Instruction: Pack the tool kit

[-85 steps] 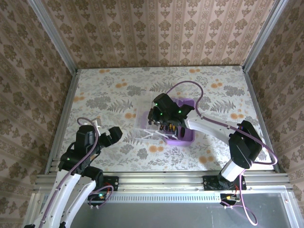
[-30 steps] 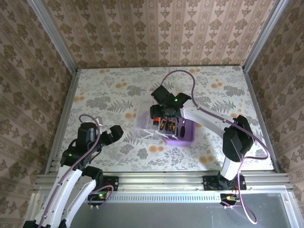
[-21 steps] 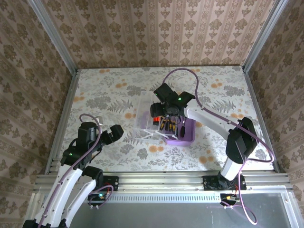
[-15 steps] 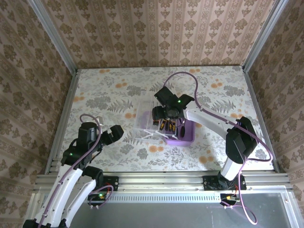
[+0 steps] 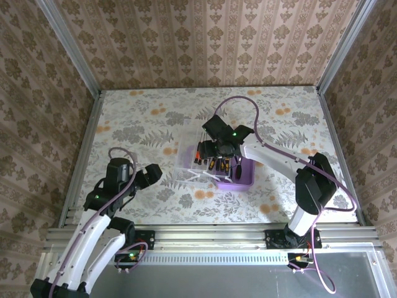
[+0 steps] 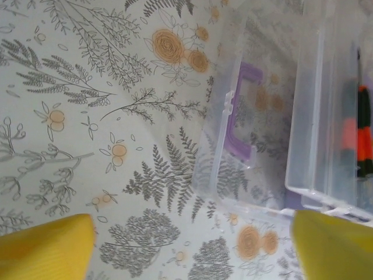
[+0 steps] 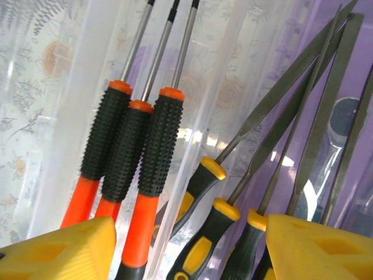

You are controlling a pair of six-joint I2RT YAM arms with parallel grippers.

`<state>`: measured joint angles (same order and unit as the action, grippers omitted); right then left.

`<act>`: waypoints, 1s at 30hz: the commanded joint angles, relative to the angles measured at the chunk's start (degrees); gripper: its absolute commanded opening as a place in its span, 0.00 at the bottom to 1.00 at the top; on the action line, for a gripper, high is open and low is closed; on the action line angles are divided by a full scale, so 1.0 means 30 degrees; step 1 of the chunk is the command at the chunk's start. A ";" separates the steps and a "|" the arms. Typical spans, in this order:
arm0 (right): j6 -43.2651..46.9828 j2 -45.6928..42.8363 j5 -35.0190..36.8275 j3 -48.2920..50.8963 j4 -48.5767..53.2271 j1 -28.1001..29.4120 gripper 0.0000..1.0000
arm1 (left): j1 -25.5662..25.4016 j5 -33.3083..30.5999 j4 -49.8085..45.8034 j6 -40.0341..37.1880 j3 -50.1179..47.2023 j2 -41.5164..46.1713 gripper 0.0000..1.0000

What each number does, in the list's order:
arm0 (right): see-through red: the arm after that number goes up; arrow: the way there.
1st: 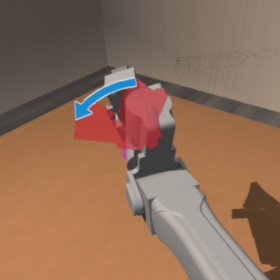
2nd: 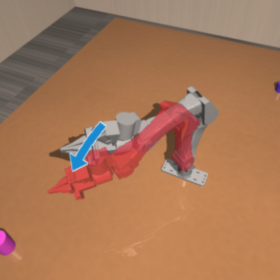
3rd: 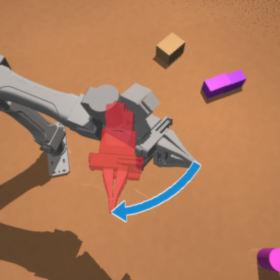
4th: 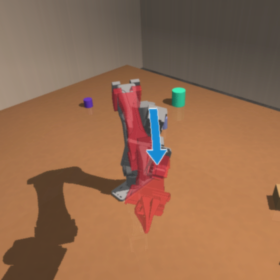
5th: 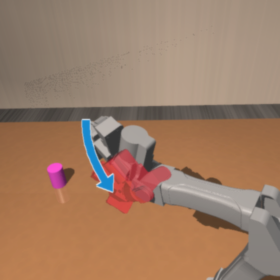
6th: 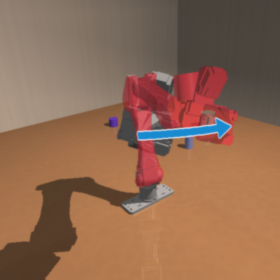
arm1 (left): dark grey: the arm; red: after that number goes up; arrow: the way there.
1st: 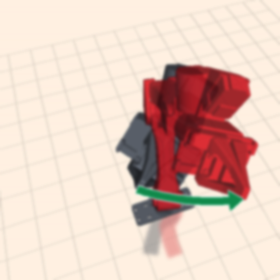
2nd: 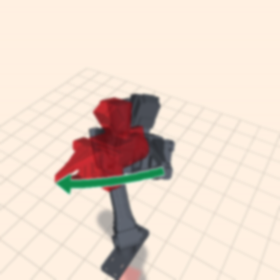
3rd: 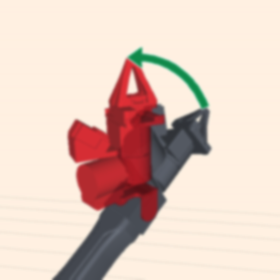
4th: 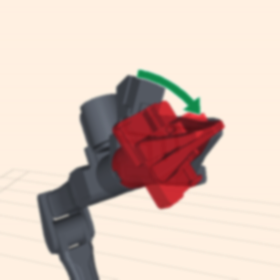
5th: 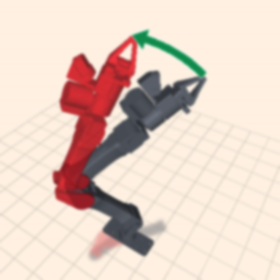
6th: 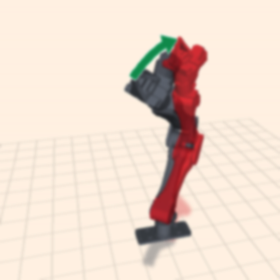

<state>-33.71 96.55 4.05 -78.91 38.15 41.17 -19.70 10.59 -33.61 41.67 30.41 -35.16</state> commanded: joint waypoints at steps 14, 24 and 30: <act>0.0690 -0.8899 -0.1816 0.5767 -0.1262 -0.7946 0.44 | 0.1637 0.1458 0.4641 -0.3750 0.3597 -0.8438 0.37; -0.1668 -1.2096 0.1760 1.2898 -0.4105 -1.0197 0.30 | 0.3184 0.5808 0.3512 -0.4267 0.7535 -1.5232 0.34; -0.2316 -1.2291 0.0090 1.5317 -0.5802 -1.0970 0.32 | 0.2813 0.6617 0.4892 -0.3951 0.7440 -1.6104 0.45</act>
<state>-38.76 58.35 4.51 -34.09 25.17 9.19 -10.59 26.83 -20.43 30.76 52.14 -83.92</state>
